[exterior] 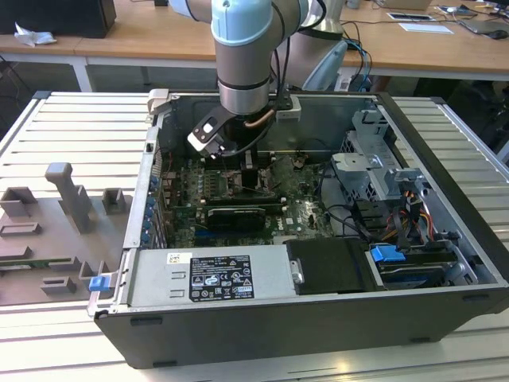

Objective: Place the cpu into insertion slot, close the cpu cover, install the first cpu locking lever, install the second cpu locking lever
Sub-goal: 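Place the cpu into insertion slot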

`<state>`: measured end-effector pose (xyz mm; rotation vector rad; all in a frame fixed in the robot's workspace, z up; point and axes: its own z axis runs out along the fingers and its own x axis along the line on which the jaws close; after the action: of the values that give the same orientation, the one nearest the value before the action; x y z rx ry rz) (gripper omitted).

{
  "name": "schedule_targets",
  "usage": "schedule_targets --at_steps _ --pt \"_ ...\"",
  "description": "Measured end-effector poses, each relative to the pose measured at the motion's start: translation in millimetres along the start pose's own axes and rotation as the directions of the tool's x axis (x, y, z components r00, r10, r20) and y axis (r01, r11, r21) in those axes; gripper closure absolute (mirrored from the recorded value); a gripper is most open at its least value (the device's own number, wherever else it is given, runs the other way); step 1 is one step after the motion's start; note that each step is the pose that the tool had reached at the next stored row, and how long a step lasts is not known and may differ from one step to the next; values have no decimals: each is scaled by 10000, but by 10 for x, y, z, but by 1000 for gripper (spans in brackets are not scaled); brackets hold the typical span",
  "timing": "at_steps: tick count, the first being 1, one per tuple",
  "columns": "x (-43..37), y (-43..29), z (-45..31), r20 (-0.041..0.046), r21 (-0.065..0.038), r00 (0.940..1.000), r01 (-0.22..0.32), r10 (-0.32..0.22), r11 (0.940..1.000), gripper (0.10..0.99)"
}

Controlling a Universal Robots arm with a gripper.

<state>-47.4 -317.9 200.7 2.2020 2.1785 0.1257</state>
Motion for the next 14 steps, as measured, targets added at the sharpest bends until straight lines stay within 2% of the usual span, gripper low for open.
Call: schedule_targets --at_steps 2,4,9,10,11,12,14 --pt "-17 1 0 1 0 10000 1 -1 10000 471" --pt "-21 5 -48 1 3 10000 0 0 10000 471" --pt "-20 10 -110 2 6 10000 1 -1 10000 486" --pt "-19 11 -121 2 7 10000 0 0 10000 549" --pt "-19 12 -132 2 7 10000 1 -1 10000 675" --pt "-18 13 -134 0 6 10000 0 0 10000 733" --pt "-21 21 -135 17 17 10000 2 -2 10000 976"
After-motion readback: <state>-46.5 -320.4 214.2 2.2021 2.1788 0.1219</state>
